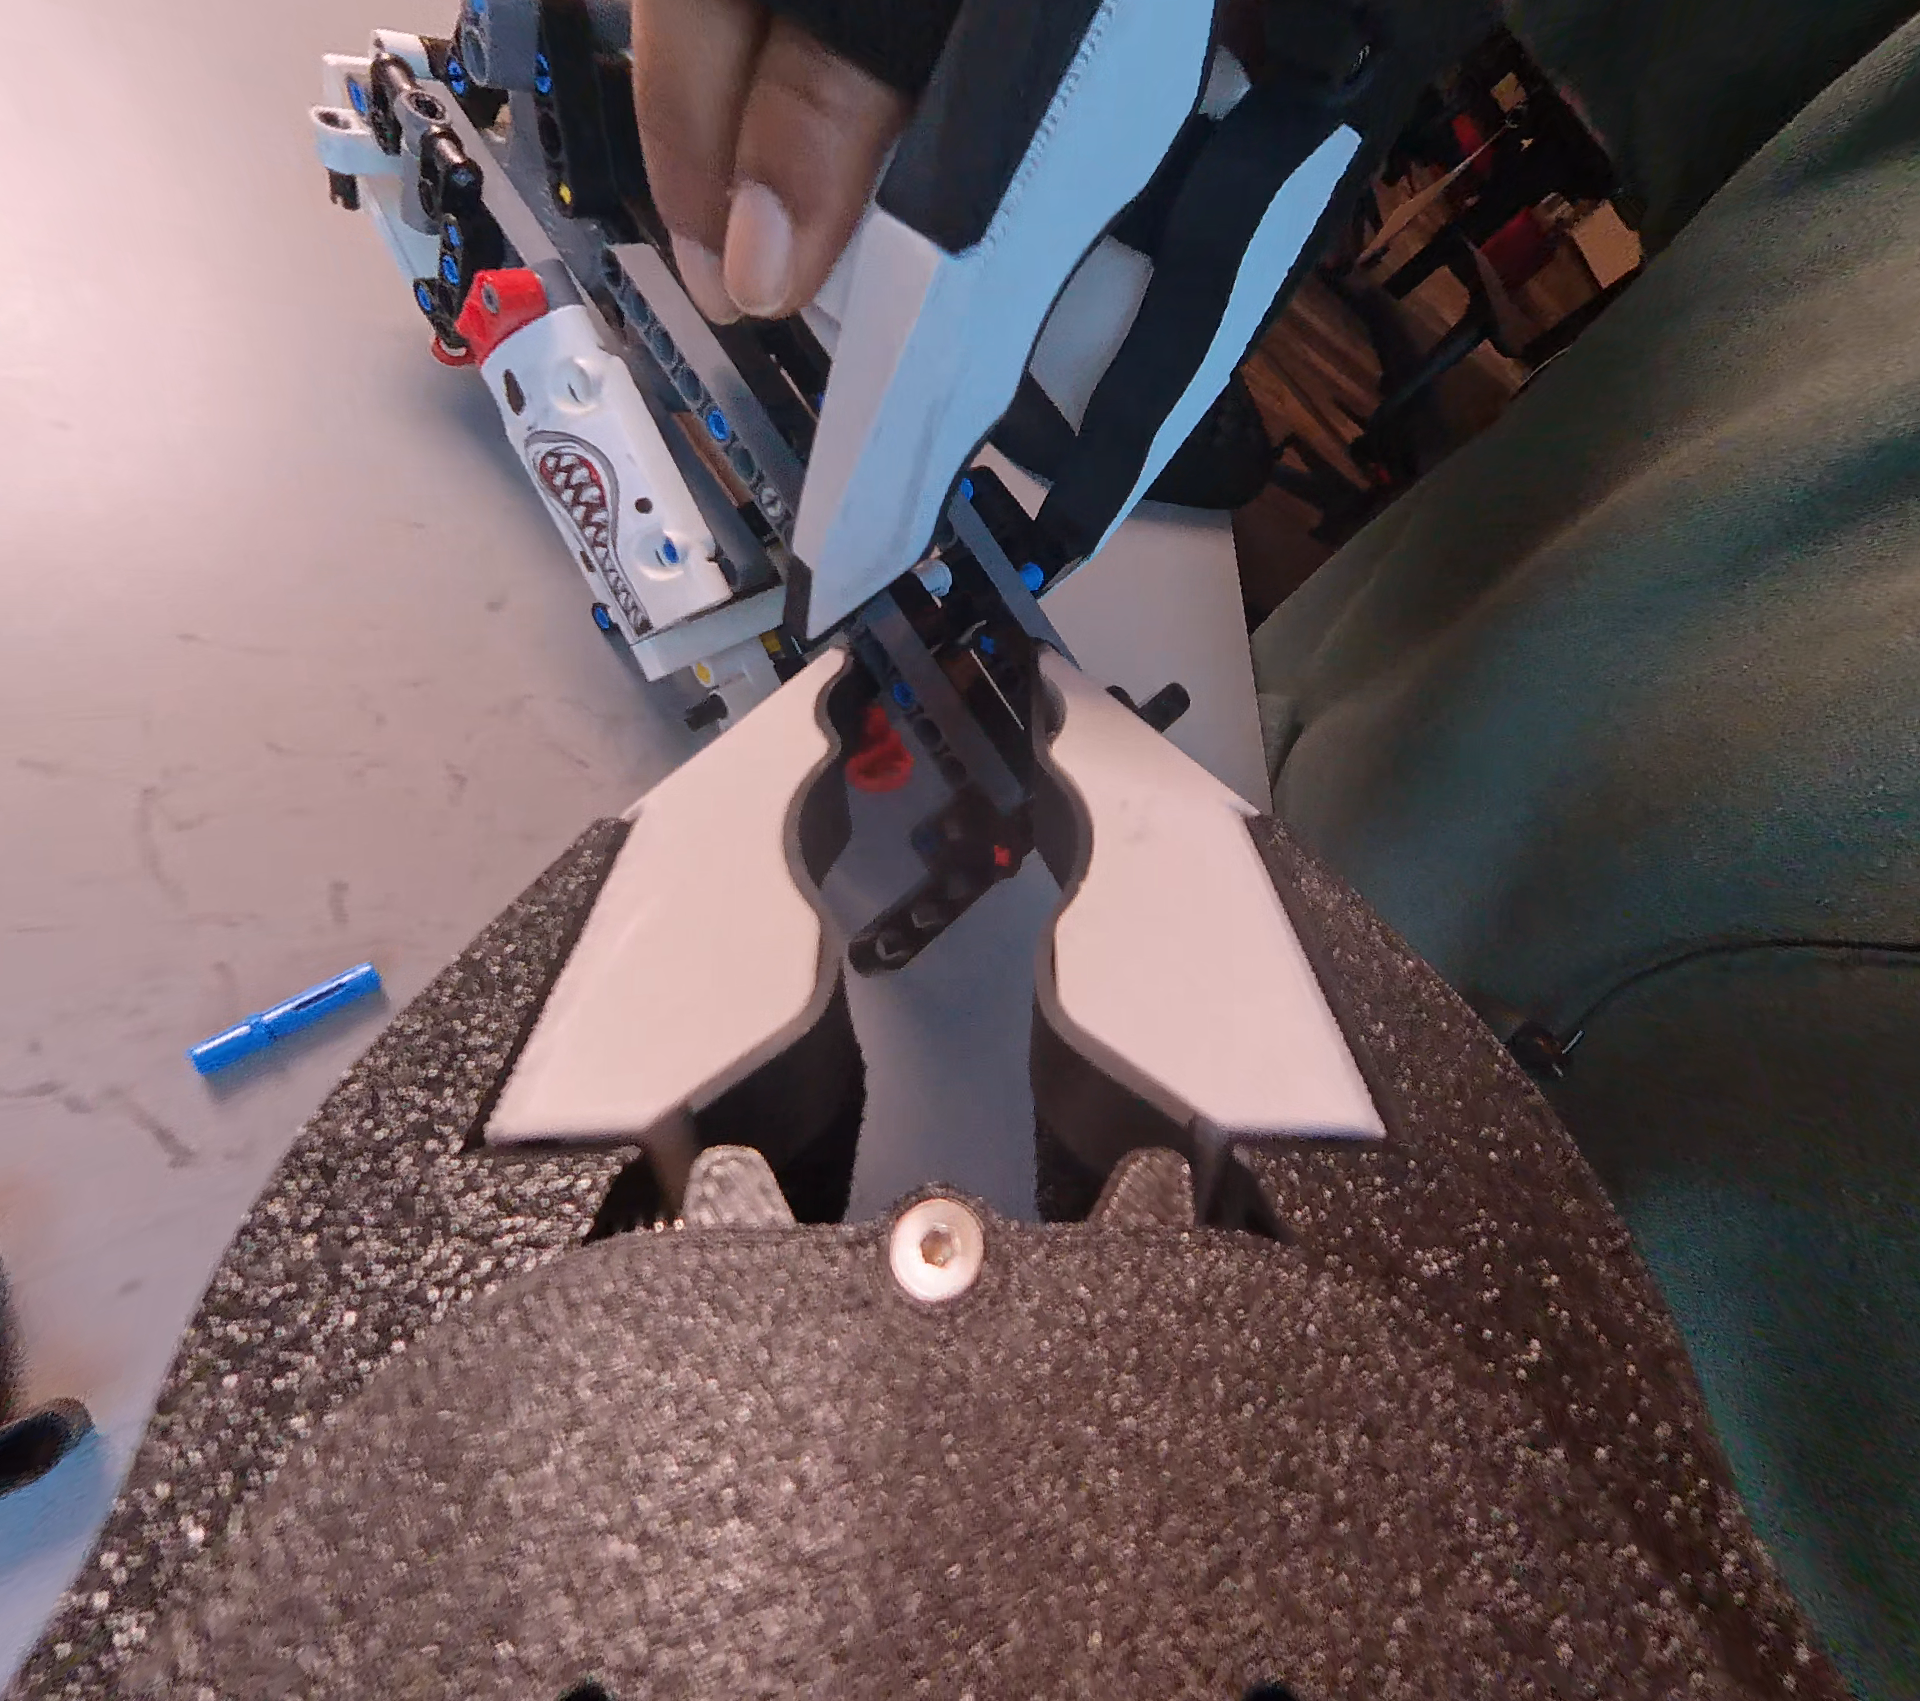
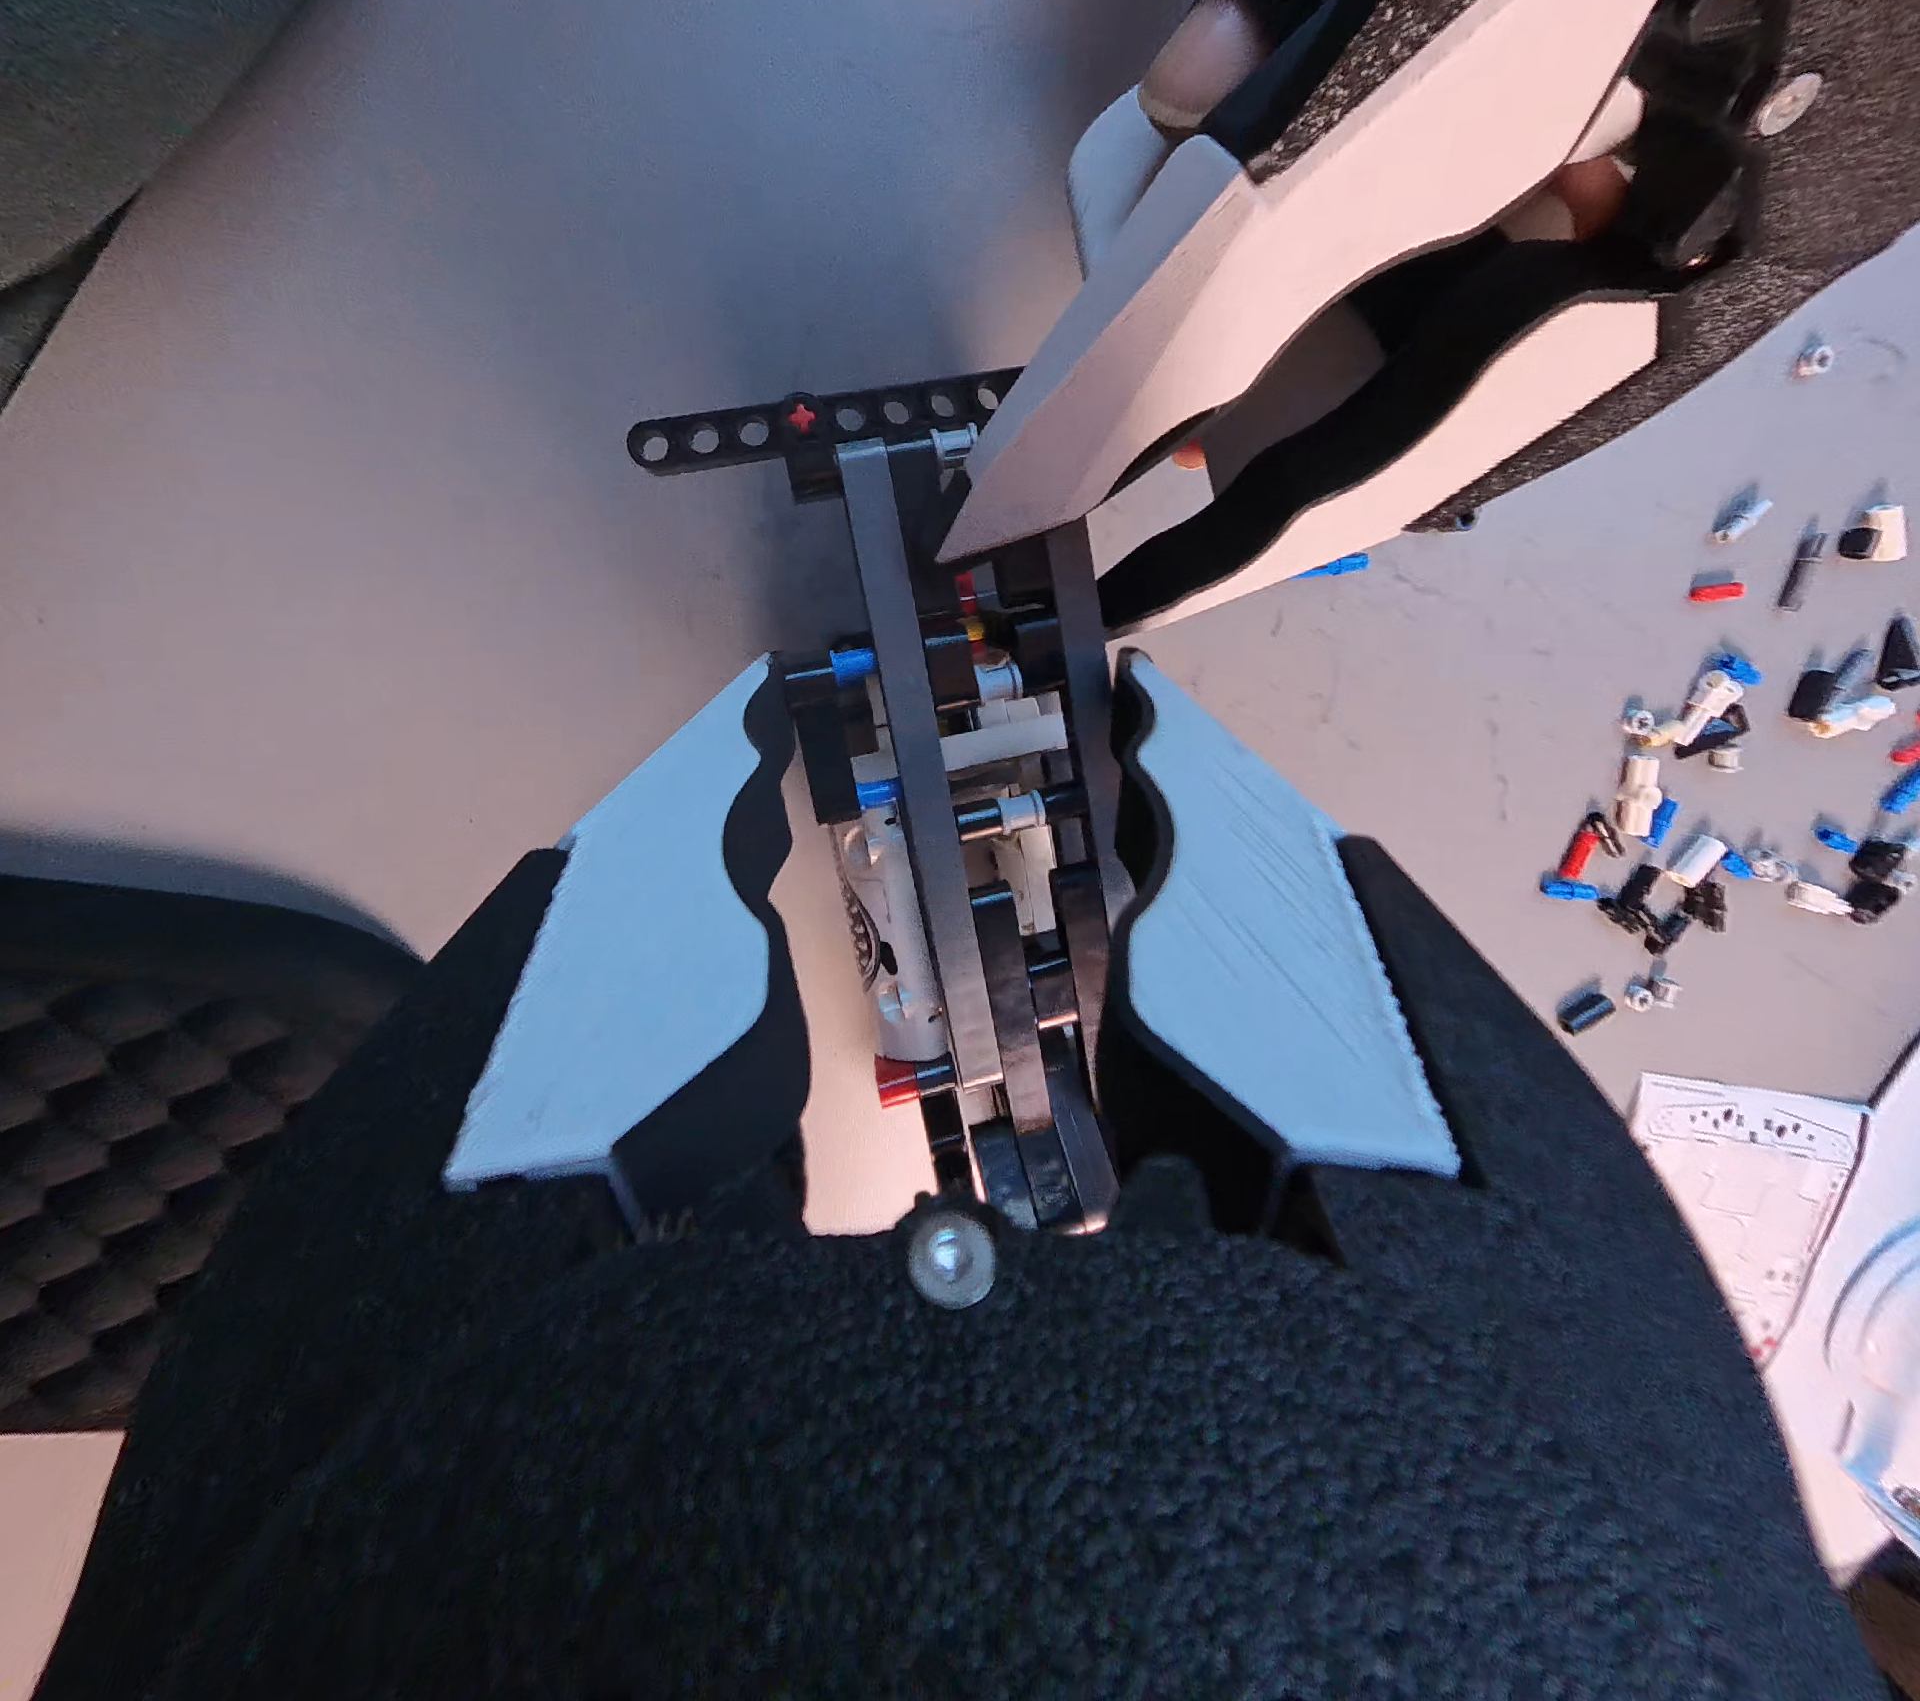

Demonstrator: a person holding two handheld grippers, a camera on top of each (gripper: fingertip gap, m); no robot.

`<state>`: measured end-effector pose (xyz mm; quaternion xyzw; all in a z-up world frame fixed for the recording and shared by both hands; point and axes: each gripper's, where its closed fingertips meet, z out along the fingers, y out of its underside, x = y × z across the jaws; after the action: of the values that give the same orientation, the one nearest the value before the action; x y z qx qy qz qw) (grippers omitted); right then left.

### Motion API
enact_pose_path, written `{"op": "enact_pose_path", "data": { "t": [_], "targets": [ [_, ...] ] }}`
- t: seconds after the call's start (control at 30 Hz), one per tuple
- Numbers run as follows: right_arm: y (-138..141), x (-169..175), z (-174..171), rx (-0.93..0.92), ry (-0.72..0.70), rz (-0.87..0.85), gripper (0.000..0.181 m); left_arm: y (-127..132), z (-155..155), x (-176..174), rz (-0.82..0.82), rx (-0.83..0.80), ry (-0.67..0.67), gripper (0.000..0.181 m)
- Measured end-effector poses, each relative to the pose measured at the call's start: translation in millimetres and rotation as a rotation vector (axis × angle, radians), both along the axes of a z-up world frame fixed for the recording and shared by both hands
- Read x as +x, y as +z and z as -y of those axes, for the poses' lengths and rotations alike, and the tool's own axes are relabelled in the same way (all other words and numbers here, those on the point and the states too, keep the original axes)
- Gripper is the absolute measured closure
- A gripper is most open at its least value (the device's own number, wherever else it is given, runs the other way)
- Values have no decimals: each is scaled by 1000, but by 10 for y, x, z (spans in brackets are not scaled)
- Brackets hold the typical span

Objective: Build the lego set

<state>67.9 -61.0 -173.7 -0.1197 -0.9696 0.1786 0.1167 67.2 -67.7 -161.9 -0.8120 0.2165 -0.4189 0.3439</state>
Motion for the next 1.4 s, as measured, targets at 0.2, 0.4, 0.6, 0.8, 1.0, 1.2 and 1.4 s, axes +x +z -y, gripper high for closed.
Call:
{"op": "enact_pose_path", "data": {
  "t": [0.2, 0.4, 0.6, 0.8, 1.0, 1.2, 1.4],
  "targets": [
    [-8, -5, 5, -3, -12, 34, 121, -15, 0, 3, -3, -18, 10, 152],
    [-11, -5, 1, -14, -25, 31, 122, -22, -7, 15, 11, -30, 29, 153],
    [-14, 7, 3, -22, 1, 18, 123, -31, 1, 35, -4, -24, 14, 154],
    [-20, 23, 8, -32, 44, 11, 124, -38, 4, 58, -10, -21, 1, 154],
    [3, -62, -62, -42, -47, -24, 121, 8, -64, -35, 10, -11, 18, 154],
    [56, -37, -226, 0, -63, 32, 112, -10, -40, -57, 36, -25, -59, 155],
    [-12, -105, -276, -36, -113, 101, 121, 2, -109, -209, 101, -25, -130, 160]
  ]
}}
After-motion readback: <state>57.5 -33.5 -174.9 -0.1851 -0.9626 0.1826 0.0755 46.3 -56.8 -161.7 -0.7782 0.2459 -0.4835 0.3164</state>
